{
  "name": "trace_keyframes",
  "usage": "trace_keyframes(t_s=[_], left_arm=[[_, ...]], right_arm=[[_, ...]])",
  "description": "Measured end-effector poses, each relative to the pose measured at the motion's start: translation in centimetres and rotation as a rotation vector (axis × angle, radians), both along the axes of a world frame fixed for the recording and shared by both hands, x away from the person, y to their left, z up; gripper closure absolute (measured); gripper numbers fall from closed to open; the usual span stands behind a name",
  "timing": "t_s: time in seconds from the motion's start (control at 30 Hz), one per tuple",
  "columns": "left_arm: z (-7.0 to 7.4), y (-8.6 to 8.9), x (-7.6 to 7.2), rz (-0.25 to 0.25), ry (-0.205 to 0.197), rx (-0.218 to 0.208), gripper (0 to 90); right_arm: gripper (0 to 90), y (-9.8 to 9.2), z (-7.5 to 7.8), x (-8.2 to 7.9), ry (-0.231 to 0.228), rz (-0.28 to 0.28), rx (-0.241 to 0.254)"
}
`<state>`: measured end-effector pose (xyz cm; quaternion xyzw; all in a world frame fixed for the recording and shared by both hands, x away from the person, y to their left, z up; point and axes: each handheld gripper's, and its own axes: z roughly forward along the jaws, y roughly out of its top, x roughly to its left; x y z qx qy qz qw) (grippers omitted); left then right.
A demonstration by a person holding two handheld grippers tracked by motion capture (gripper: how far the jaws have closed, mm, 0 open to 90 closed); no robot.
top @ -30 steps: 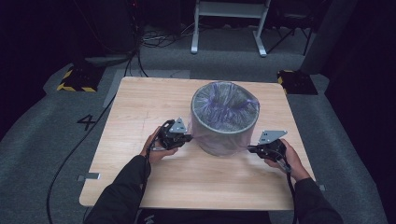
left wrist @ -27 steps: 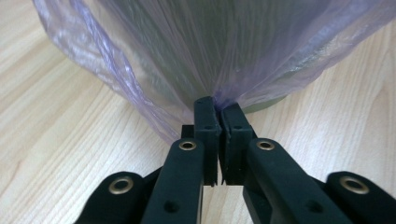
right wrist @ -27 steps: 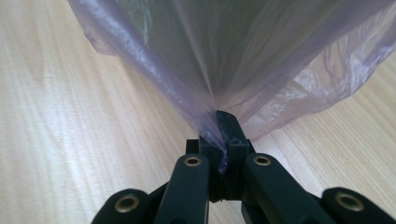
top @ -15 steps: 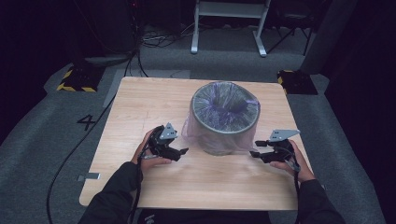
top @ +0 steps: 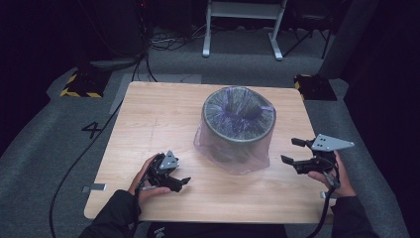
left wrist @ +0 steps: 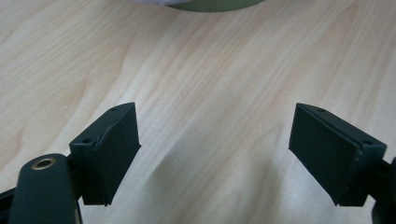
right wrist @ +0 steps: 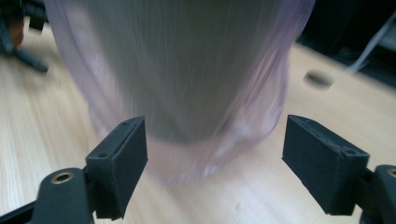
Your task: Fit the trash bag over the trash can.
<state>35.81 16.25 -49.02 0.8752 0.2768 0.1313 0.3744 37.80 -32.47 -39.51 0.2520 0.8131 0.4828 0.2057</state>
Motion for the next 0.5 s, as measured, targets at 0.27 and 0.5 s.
trace_keyframes(t_s=[0.27, 0.5], left_arm=[[-0.7, 0.5, -0.5, 0.001, 0.015, 0.001, 15.6], [-1.0, 0.7, -0.7, 0.004, 0.026, 0.008, 15.6]], right_arm=[[22.8, 1.3, 5.7, 0.3, -0.112, -0.012, 0.010], [23.0, 2.3, 7.1, 1.4, -0.137, -0.023, 0.017]])
